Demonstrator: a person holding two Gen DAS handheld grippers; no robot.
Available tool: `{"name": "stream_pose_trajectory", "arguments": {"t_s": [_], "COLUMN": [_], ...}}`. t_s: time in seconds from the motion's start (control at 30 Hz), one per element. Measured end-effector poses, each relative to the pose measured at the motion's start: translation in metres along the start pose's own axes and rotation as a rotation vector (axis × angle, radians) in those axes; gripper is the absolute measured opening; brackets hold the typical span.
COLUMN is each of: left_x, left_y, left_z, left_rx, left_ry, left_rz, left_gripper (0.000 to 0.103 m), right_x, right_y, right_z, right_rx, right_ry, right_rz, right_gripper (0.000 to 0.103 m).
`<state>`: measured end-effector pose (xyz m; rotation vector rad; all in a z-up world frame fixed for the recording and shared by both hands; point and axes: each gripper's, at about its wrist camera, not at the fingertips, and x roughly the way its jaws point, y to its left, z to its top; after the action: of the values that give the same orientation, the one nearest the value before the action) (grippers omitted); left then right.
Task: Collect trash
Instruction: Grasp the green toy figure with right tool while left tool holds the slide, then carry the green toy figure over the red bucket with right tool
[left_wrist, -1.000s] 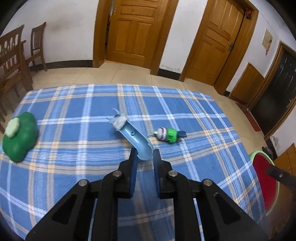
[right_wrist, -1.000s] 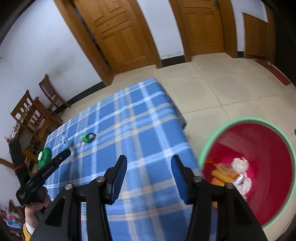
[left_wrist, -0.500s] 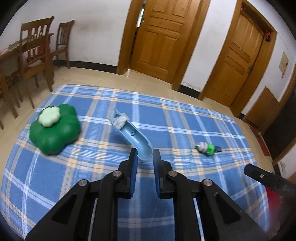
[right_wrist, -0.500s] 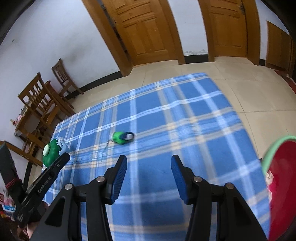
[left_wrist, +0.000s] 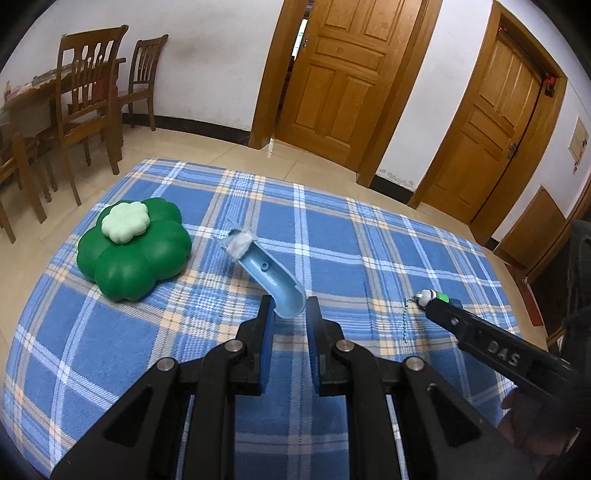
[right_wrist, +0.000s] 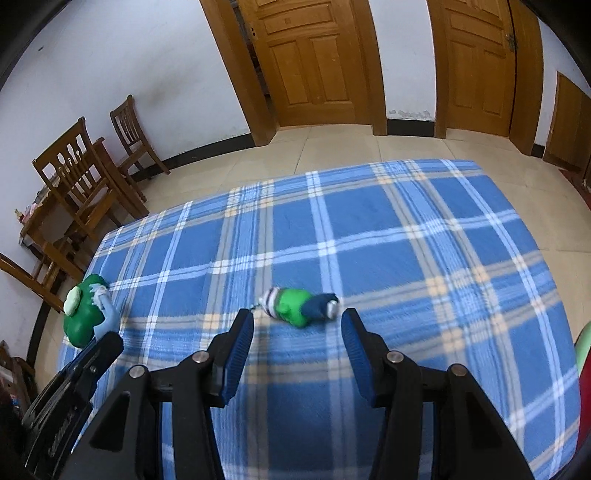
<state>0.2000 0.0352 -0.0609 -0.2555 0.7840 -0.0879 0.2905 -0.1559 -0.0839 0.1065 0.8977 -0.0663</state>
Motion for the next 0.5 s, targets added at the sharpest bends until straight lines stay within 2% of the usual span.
{"name": "stream_pose_trajectory", "arguments": {"t_s": [0.2,0.3,0.5], "left_x": [0.002,0.003,0.001], "left_y": [0.003,0.003,0.002], "left_z": [-0.001,-0.001,-0.002], "left_rx": [-0.01,-0.011,-0.008], "left_ry": [0.003,0.004,-0.002], "left_rz": [0.011,0.011,0.004], "left_gripper": [0.016,0.016,0.016], "right_x": [0.006,0.008,0.007], "right_y": [0.009,0.013,0.013], "right_z": [0.002,0.0,-0.001], "right_rx": [-0.047,-0.067,-0.057], "right_ry": [-0.02,-0.029,-0.023], "right_rz": [-0.033,-0.061,-0.053], "right_gripper": [0.054,0.048,0.048]}}
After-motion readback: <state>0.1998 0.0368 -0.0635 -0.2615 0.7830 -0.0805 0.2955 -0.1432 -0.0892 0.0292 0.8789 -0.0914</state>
